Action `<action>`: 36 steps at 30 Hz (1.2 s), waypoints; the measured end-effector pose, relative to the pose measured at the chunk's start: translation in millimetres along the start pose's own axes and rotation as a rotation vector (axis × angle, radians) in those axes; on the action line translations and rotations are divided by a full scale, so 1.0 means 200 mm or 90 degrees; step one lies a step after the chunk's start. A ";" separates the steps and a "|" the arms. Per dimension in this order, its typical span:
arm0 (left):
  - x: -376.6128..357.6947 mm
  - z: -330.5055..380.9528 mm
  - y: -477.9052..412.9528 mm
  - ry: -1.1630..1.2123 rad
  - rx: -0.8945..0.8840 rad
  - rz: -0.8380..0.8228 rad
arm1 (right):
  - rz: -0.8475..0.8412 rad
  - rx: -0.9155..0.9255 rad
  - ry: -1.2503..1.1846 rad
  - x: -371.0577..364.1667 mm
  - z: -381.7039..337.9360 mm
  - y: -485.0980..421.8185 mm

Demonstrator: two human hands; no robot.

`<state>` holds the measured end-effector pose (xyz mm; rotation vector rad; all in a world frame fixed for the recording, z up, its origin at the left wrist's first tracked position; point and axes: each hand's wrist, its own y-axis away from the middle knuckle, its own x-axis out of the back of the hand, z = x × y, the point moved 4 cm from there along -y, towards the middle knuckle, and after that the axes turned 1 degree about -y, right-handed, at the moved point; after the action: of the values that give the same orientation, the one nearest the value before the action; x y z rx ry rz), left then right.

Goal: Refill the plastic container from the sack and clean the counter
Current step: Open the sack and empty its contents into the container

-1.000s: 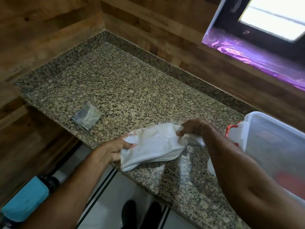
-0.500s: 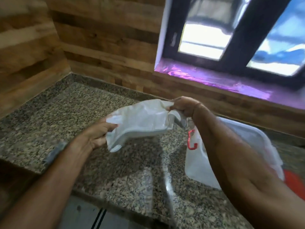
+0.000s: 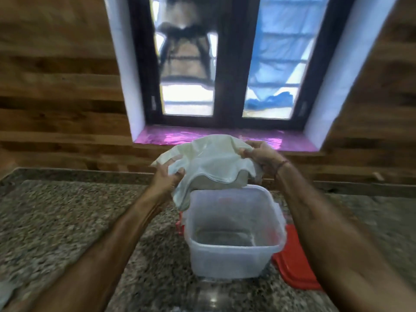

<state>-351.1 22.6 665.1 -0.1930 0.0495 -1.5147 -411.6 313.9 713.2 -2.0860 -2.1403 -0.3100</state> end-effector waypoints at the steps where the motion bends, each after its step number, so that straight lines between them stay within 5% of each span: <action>1: -0.10 -0.03 0.00 -0.007 -0.006 -0.012 | 0.011 0.002 -0.027 0.07 0.08 0.02; 13: -0.42 -0.35 0.24 -0.211 -0.024 -0.096 | 0.061 0.057 -0.218 0.20 0.64 0.19; 25: -0.41 -0.36 0.24 0.045 0.091 -0.014 | 0.001 0.089 -0.233 0.13 0.70 0.27; 31: -0.44 -0.42 0.27 -0.165 0.051 -0.001 | -0.085 -0.042 -0.408 0.12 0.68 0.29; 36: -0.44 -0.41 0.27 -0.083 0.081 -0.019 | -0.028 -0.028 -0.401 0.08 0.66 0.31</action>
<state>-314.9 105.3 568.9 -0.1907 -0.1548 -1.5269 -343.5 361.5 592.3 -2.3950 -2.5107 0.3544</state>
